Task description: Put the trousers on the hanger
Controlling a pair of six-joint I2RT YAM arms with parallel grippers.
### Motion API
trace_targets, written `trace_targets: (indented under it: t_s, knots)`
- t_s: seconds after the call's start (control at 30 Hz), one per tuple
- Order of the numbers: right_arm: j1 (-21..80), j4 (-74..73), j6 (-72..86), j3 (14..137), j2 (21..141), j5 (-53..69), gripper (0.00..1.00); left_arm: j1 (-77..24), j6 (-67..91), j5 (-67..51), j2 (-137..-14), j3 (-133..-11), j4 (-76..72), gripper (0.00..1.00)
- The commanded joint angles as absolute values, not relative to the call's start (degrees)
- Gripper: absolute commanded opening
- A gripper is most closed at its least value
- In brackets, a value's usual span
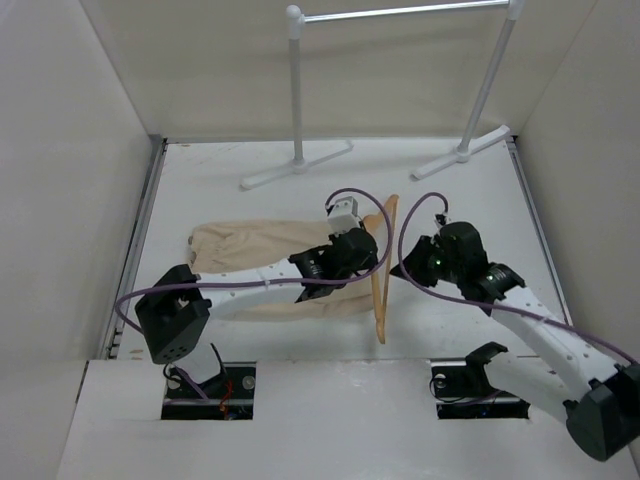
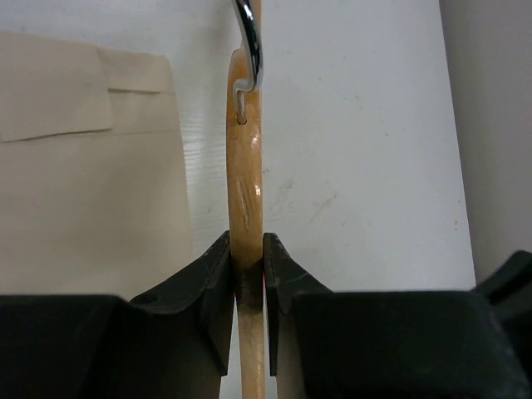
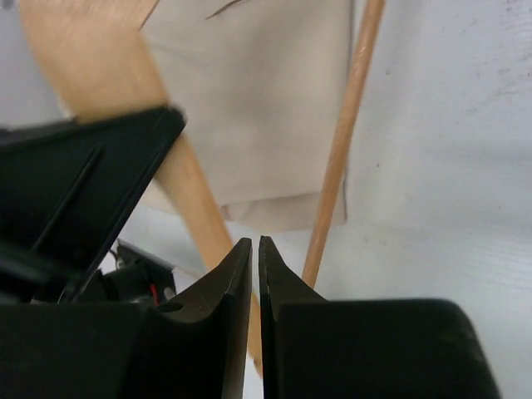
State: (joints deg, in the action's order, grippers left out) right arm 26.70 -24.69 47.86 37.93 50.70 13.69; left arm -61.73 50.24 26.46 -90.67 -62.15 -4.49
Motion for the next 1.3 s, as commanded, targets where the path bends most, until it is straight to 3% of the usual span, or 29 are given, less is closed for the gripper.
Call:
trace_targets:
  t_s: [0.0,0.3,0.63,0.93,1.03,1.13,1.27]
  knots:
    - [26.5,-13.1,48.3,37.6,56.9,12.1,0.14,-62.2,55.6,32.1,-86.0,-57.5,-12.3,0.00]
    - [26.8,-3.2,46.9,41.0,73.0,9.0,0.36,-63.5,59.9,33.1,-87.2,-47.4,-20.2,0.00]
    - [26.7,-2.3,43.2,43.1,82.2,5.5,0.48,-64.4,62.0,32.6,-92.5,-48.9,-20.5,0.00]
    - [27.4,1.8,45.0,43.1,90.6,8.3,0.49,-64.4,63.9,32.3,-92.0,-46.8,-19.5,0.01]
    - [27.4,6.0,48.0,41.5,91.1,11.6,0.43,-64.5,63.9,32.1,-92.0,-46.9,-18.7,0.01]
    - [26.7,7.2,50.0,41.0,90.2,12.8,0.17,-64.4,63.9,31.8,-91.6,-46.3,-18.1,0.01]
    - [24.8,5.8,50.4,41.4,84.7,12.7,0.12,-63.4,63.6,32.3,-89.0,-44.9,-16.0,0.01]
